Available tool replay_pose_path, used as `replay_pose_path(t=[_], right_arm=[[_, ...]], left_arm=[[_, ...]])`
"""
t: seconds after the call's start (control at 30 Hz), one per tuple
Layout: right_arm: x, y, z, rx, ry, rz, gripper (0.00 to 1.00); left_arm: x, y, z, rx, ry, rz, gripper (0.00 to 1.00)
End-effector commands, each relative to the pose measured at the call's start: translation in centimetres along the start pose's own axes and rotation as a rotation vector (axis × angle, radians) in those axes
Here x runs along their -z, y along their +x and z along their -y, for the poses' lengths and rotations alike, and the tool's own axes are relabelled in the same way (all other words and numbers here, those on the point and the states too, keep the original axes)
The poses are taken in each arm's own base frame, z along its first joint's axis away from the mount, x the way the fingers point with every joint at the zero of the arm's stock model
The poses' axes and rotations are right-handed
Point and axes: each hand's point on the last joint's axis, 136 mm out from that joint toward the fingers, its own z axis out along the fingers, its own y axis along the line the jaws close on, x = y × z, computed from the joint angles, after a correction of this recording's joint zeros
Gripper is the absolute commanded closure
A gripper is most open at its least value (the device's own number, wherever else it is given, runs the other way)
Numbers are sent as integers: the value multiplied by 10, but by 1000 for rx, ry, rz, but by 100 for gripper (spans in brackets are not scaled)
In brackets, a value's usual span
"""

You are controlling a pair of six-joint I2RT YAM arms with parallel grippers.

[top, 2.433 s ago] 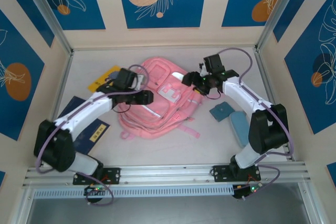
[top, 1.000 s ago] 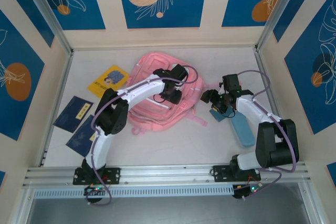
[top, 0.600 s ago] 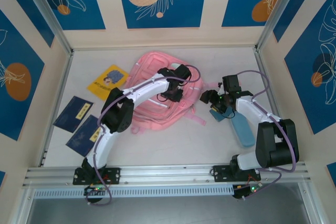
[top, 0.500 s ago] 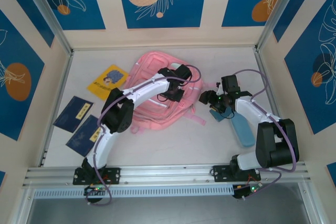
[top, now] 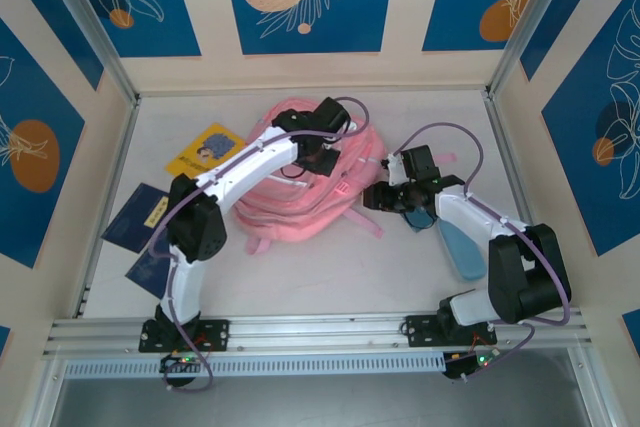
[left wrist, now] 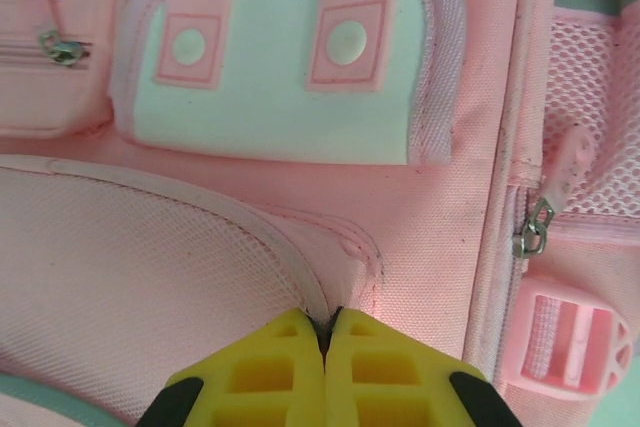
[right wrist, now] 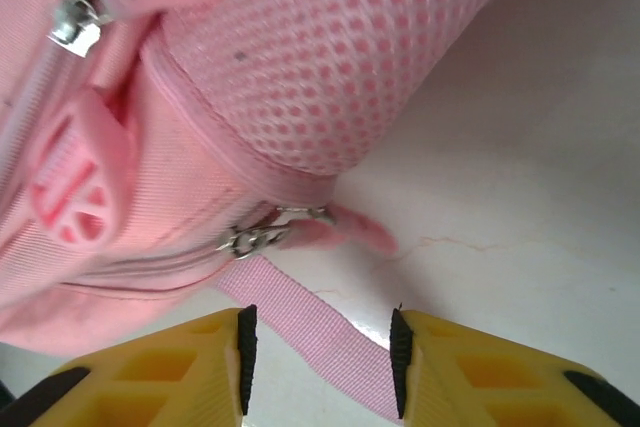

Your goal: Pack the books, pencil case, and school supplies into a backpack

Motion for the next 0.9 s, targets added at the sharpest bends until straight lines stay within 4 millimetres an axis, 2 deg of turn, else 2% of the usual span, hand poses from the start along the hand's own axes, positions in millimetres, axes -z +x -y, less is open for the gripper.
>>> replay_pose_path(t=[0.0, 0.27, 0.53, 0.7, 0.77, 0.87], right_arm=[[1, -11, -21, 75, -98, 21, 60], [2, -19, -47, 183, -223, 47, 62], [-8, -21, -49, 219, -234, 30, 57], [-13, -28, -43, 252, -188, 44, 44], [-13, -29, -46, 275, -195, 46, 44], [-15, -26, -55, 325, -238, 30, 49]], left_arm=[[40, -23, -16, -5, -23, 102, 100], [55, -36, -25, 9, -30, 141, 100], [58, -40, -31, 21, -47, 152, 100], [58, -37, -33, 17, -54, 142, 100], [60, -38, -34, 17, -52, 144, 100], [61, -39, -34, 19, -49, 149, 100]])
